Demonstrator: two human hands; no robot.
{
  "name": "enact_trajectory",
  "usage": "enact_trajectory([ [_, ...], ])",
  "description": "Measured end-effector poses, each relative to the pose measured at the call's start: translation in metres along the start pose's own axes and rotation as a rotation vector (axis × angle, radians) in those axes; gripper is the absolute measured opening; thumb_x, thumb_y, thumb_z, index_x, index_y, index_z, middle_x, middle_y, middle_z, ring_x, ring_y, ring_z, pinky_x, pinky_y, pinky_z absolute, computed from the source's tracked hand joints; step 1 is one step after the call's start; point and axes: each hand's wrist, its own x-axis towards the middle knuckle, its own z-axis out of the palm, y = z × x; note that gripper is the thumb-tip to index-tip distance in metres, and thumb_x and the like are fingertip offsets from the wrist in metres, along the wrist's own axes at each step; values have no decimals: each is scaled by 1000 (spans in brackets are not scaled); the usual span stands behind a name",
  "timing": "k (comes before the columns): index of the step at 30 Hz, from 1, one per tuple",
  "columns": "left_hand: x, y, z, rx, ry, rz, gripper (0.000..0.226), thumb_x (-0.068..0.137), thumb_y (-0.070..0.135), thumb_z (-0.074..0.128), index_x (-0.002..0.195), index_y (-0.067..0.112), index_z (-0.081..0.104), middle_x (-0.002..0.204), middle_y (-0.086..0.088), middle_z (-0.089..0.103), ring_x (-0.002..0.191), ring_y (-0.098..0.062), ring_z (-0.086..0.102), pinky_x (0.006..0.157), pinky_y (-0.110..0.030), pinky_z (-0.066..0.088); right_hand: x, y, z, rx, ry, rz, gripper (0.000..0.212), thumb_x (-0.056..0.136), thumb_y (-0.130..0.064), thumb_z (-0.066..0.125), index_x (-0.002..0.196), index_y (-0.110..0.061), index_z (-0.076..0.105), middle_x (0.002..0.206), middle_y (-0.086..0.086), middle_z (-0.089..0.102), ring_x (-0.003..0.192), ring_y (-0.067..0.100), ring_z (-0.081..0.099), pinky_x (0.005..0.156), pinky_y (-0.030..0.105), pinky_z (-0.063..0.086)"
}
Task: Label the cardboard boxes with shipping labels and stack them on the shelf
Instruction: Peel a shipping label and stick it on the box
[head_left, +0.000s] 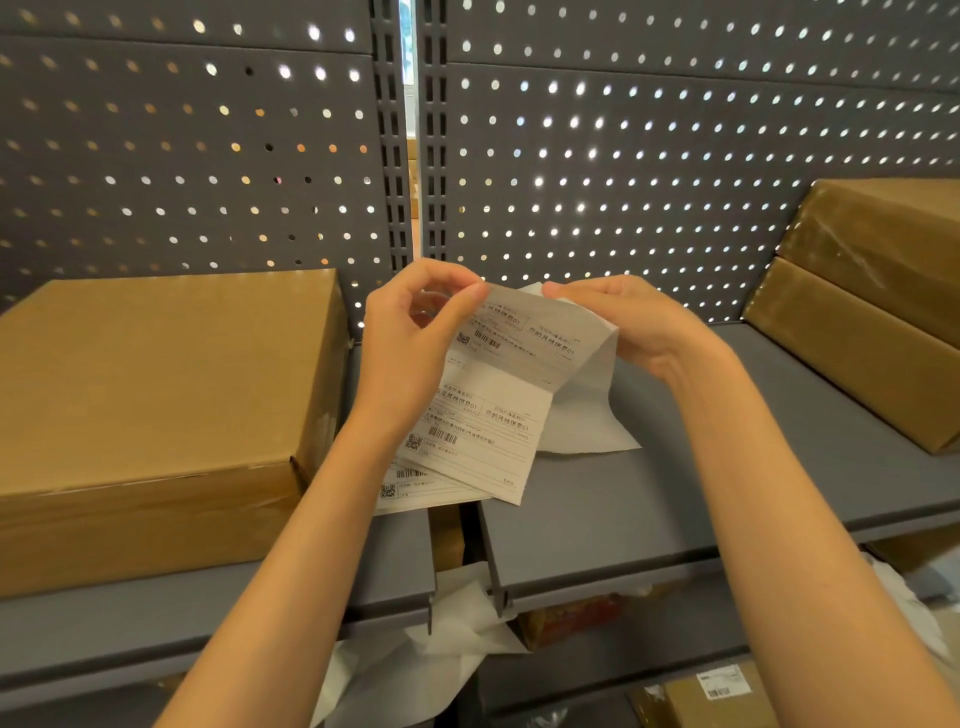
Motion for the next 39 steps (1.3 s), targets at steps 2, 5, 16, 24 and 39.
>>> enact_trajectory([
  [2, 1, 2, -1, -28, 5, -6, 9, 88, 15, 62, 83, 22, 63, 84, 9, 65, 80, -1, 60, 74, -17, 50, 0, 2, 0, -5, 13, -1, 34, 85, -42, 65, 90, -10, 75, 85, 6, 64, 78, 15, 51, 77, 28, 41],
  [5, 0, 3, -1, -59, 10, -14, 11, 88, 13, 63, 81, 22, 63, 84, 7, 65, 80, -2, 60, 72, -17, 50, 2, 5, 1, 14, 13, -10, 40, 83, -44, 66, 90, -5, 74, 84, 7, 60, 78, 16, 47, 76, 29, 38],
  [16, 4, 7, -6, -94, 67, -29, 9, 88, 13, 62, 84, 21, 64, 84, 8, 65, 80, 1, 60, 74, -15, 47, 1, 16, -3, 62, 24, 40, 21, 86, -23, 65, 82, -5, 74, 75, 8, 61, 68, 20, 52, 57, 22, 46],
  [24, 6, 14, -9, -144, 137, -47, 12, 88, 13, 62, 82, 22, 64, 84, 8, 65, 75, 5, 59, 67, -11, 44, 3, 25, -7, 74, 36, 57, 18, 87, -23, 63, 78, -11, 73, 67, -6, 65, 61, 6, 55, 70, 23, 44],
  [39, 13, 22, -20, -197, 272, -107, 8, 88, 17, 63, 82, 22, 64, 79, 12, 64, 72, -1, 56, 64, -13, 43, 1, 39, -10, 77, 72, 102, 15, 85, -30, 66, 83, -18, 74, 62, -14, 67, 53, -3, 57, 66, 21, 39],
])
